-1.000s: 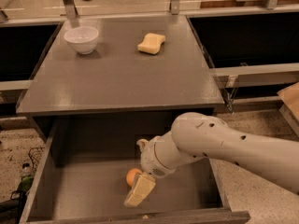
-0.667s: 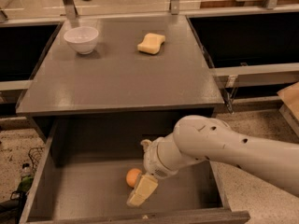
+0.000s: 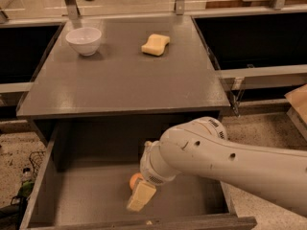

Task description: Pick orange from top drawer and place on counter

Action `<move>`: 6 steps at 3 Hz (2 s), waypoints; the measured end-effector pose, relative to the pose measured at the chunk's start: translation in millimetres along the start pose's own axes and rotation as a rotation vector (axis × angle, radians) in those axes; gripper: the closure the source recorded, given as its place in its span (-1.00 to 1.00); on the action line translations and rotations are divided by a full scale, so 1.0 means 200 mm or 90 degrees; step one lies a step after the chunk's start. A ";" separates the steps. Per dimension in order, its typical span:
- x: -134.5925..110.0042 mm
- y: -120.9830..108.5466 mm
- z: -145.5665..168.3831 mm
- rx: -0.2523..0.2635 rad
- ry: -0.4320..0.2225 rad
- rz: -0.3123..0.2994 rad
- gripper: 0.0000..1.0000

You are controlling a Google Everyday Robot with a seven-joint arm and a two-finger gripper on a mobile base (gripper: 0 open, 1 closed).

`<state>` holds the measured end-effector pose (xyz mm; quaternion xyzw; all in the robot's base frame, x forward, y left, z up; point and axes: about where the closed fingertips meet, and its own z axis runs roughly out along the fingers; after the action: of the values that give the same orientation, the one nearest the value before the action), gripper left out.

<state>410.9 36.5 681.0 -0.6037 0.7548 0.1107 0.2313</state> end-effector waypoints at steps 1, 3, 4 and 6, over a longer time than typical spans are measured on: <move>0.00 0.00 0.00 -0.001 -0.004 -0.002 -1.00; 0.07 0.04 0.08 -0.023 0.018 -0.010 -1.00; 0.05 0.04 0.06 -0.013 0.018 -0.015 -1.00; 0.07 -0.04 0.20 -0.006 0.019 -0.002 -1.00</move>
Offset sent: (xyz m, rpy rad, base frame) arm -0.0044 0.0030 -0.0069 0.0022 0.0091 0.0404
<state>424.0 39.9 640.3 -0.6077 0.7567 0.1046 0.2173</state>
